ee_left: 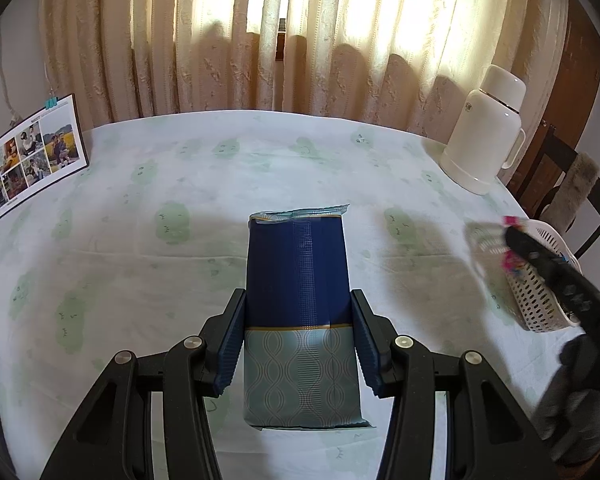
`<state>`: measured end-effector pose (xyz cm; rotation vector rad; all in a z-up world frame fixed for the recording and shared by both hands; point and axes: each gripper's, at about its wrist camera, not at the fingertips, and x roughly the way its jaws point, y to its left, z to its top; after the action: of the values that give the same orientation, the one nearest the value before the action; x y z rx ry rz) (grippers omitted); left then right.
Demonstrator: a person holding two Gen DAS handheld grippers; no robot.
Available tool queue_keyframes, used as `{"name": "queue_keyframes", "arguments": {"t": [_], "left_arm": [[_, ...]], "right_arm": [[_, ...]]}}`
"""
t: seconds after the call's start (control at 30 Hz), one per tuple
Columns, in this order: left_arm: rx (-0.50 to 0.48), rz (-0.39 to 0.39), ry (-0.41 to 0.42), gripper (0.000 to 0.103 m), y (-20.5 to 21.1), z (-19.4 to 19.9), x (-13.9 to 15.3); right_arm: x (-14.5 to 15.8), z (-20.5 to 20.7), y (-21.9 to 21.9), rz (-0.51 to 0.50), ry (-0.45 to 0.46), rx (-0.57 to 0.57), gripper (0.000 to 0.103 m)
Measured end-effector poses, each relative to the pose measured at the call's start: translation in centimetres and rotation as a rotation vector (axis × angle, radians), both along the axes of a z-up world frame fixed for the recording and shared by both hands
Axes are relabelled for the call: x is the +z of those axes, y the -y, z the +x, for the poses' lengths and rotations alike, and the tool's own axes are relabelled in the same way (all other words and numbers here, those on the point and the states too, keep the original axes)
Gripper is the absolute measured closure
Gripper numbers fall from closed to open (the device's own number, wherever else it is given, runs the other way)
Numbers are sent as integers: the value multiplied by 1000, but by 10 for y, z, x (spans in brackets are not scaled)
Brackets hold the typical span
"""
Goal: Organize snacks
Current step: 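Drop the pink candy stick in the basket with the right tool while left holds biscuits, then carry the biscuit pack into the basket and open the left tool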
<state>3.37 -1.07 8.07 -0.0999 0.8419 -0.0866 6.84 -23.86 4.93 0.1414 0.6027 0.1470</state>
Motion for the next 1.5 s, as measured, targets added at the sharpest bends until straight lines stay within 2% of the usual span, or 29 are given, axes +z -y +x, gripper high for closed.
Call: {"name": "queue_keyframes", "arguments": {"t": [0.37,0.5,0.67,0.8,0.83,0.97,1.1,1.37,1.5], "left_arm": [[-21,8,-5,57,6,-2,-2],[-29,5,-8,57,10,-2,-3],[-39,12,-17,57,15,-2,-7],[-47,18,-23,57,18,-1,-9],[-49,19,-24,57,19,-2,-9],[-59,18,-20,57,23,-3,-7],[-80,19,-2,57,28,-7,0],[-190,28,14,57,69,-12,20],[-292,8,11,57,105,-11,32]], "right_arm": [[30,-46,68,40,100,-168,68],[27,-57,94,21,105,-261,68],[14,-66,129,57,77,-348,67],[6,-64,137,70,53,-355,67],[3,-63,139,76,52,-352,67],[-3,-65,148,111,60,-362,52],[-3,-72,155,132,89,-397,52],[-6,-99,163,-2,221,-587,51],[-7,-107,166,-12,253,-621,51]]}}
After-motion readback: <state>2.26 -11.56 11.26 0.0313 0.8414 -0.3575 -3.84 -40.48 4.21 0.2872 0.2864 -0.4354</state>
